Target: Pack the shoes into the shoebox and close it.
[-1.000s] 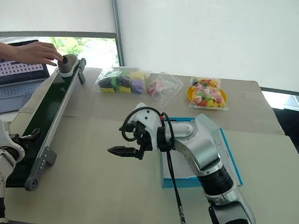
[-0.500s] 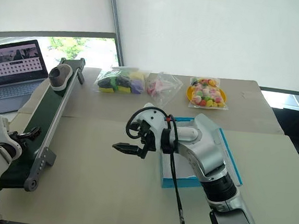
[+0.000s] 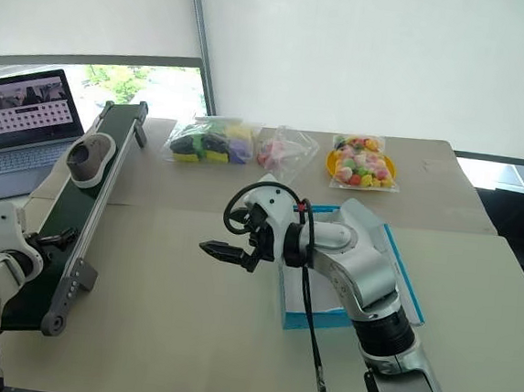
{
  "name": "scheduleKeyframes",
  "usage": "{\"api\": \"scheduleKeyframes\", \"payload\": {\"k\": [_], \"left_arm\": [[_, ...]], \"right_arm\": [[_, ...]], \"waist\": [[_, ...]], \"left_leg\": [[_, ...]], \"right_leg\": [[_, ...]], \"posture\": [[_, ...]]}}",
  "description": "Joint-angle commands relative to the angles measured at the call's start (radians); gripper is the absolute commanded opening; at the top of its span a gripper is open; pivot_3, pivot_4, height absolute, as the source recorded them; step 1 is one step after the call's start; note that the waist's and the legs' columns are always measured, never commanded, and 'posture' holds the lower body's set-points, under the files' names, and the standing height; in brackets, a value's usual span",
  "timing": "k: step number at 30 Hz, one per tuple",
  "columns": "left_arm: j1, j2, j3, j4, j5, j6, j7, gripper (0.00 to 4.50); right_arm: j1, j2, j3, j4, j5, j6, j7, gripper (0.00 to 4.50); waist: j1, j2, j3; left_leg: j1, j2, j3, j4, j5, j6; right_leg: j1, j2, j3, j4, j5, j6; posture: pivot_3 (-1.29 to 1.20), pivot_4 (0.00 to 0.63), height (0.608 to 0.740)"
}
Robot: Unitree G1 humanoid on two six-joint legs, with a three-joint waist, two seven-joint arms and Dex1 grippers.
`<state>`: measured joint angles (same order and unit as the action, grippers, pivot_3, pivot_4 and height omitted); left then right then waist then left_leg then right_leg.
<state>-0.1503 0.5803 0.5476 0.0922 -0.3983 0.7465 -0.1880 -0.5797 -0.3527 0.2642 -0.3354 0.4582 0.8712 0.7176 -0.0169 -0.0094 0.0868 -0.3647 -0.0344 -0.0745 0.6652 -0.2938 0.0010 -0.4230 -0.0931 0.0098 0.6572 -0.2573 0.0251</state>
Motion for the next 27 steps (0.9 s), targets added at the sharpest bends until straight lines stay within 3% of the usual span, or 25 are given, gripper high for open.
{"api": "scheduleKeyframes", "payload": {"k": [1,22,25,27], "left_arm": [[-0.009,0.015,0.006,-0.015,0.002,0.003,-0.007,4.48],[-0.031,0.02,-0.049,0.018,0.042,-0.009,-0.031,4.48],[-0.038,0.015,-0.042,0.018,0.038,-0.01,-0.032,3.84],[-0.046,0.015,-0.036,0.021,0.035,-0.008,-0.032,3.1]], "right_arm": [[-0.008,0.007,-0.034,-0.046,0.033,0.002,-0.006,4.5],[-0.01,0.009,-0.043,-0.06,0.058,0.005,-0.041,4.5],[-0.018,0.012,-0.05,-0.063,0.064,0.007,-0.047,4.5],[-0.027,0.018,-0.061,-0.065,0.073,0.01,-0.05,4.5]], "waist": [[0.001,0.0,0.0],[0.006,0.0,0.0],[0.005,0.0,0.0],[0.005,0.0,0.0]], "left_leg": [[0.0,0.0,0.0,0.0,0.0,0.0],[0.001,-0.001,-0.001,0.0,0.0,0.0],[0.001,-0.001,-0.002,0.0,0.001,-0.001],[0.001,-0.001,-0.002,0.0,0.001,-0.001]], "right_leg": [[0.0,0.0,0.0,0.0,0.0,0.0],[0.001,-0.001,-0.001,0.001,0.0,0.0],[0.001,0.0,-0.001,0.001,0.0,0.0],[0.001,0.0,-0.001,0.001,0.0,0.0]], "posture": [[0.0,0.15,0.661],[0.0,0.15,0.661],[0.0,0.15,0.661],[0.0,0.15,0.661]]}}
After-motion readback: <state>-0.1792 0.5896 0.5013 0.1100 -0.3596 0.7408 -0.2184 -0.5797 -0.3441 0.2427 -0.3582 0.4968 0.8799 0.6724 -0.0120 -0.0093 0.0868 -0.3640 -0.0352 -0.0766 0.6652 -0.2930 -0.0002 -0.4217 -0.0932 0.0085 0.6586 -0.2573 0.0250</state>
